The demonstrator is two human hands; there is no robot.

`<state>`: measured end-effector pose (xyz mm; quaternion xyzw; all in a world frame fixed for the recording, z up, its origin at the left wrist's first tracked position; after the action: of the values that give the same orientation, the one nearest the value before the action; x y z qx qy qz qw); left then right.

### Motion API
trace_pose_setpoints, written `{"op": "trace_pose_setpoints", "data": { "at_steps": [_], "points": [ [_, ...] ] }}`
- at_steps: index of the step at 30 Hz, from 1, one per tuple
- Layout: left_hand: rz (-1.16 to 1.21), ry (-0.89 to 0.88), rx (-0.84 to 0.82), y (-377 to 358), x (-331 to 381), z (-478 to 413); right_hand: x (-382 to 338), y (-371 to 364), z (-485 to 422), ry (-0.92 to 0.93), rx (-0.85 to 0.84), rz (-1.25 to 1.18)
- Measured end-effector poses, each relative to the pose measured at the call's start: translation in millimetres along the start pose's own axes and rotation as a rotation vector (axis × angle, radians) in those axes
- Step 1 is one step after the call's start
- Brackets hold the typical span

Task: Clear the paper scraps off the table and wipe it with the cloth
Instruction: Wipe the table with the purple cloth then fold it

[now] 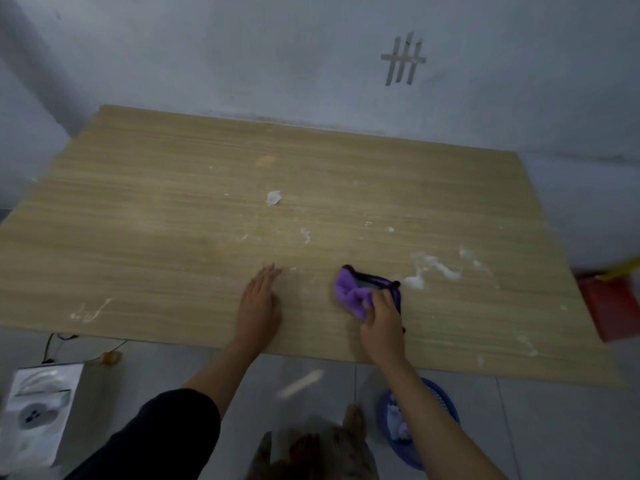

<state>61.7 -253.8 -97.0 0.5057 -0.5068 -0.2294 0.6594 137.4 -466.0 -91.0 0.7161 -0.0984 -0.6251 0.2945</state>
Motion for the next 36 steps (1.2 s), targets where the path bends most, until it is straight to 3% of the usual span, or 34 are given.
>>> {"op": "trace_pose_setpoints", "data": {
  "at_steps": [2, 7, 12, 15, 21, 25, 28, 30, 33, 36],
  "points": [
    [0.010, -0.047, -0.017, -12.5, 22.8, -3.4, -9.7, -0.3, -9.6, 0.049, 0.006, -0.033],
    [-0.050, -0.297, -0.077, -35.6, 47.9, -0.7, -6.1, -27.2, 15.1, 0.311, -0.399, 0.089],
    [-0.280, -0.621, -0.051, -44.8, 71.7, 6.6, 38.5, 26.0, 8.5, 0.293, -0.348, 0.067],
    [-0.254, -0.787, -0.044, -55.3, 110.2, 13.6, 34.4, 47.8, -0.5, 0.241, -0.387, -0.071],
    [0.089, -0.462, 0.145, -30.9, 136.2, -25.1, 0.9, 91.2, -15.8, 0.139, -0.182, -0.293],
    [0.118, -0.109, 0.299, 3.1, 119.3, -54.4, 35.9, 132.5, -6.8, 0.123, 0.042, -0.296],
    [0.054, 0.018, 0.379, 9.5, 118.9, -66.2, 76.7, 160.2, 8.1, 0.071, 0.188, -0.205],
    [0.011, 0.030, 0.302, -5.5, 117.1, -72.1, 102.1, 179.4, 16.5, 0.019, 0.277, -0.130],
    [0.066, 0.134, 0.040, -48.2, 108.6, -75.3, 144.6, 209.8, 20.1, -0.135, 0.361, 0.028],
    [-0.153, 0.102, -0.101, -88.9, 117.1, -78.3, 177.1, 235.4, 22.8, -0.300, 0.356, 0.124]
  ]
}}
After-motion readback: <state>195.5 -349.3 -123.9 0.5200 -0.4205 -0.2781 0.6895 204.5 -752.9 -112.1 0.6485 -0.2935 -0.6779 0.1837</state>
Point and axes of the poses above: each hand's wrist, its own z-axis away from the middle knuckle, its own y-axis out of the back of the hand, x = y × z, the point moved 4 cm from there along -z, towards the middle knuckle, and after that the axes turned 12 degrees about -z, right-handed, at the moved point
